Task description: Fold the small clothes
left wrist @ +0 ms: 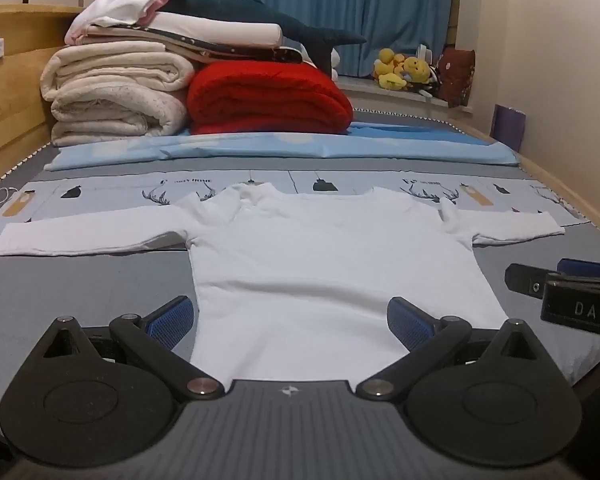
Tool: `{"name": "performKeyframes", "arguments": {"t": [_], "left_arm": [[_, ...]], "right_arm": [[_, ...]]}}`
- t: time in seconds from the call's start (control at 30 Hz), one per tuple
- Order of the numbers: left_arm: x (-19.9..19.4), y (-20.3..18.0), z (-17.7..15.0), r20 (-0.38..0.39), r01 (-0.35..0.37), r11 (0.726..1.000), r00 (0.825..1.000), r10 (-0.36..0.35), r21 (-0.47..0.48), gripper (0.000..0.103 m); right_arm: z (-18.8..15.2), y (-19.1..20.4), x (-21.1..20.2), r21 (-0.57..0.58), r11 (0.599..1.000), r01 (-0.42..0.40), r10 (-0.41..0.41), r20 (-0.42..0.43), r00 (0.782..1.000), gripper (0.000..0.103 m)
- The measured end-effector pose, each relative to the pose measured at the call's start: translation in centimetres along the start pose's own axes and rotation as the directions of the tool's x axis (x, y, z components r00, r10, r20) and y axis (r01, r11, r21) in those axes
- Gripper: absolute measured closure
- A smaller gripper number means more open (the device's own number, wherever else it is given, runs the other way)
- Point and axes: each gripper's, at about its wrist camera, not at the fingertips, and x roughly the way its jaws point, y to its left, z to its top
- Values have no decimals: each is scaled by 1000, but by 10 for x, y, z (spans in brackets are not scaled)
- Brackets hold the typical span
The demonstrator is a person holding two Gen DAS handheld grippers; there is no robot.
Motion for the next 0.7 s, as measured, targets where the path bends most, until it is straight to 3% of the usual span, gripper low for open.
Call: {"name": "performKeyframes", "arguments": {"t": [0.1,0.33,0.47,0.7], "left_arm": [[1,-2,-1,13,-26,1000,1000,26,8,0],[5,-9,-2,24,-71,997,997,71,25,0],[7,-11,-4,2,-27,999,1000,27,28,0],[9,-15,-5,8,-47,998,999,46,45,0]], "right_arm": [[-6,-1,9,-17,1000,25,-26,-48,999,32],[-3,-10,13,33,999,27,-26,-53,998,32],[-7,-4,12,13,1000,21,-20,-45,999,32],[-6,-2,15,6,1000,15,-15,-52,999,32]]}}
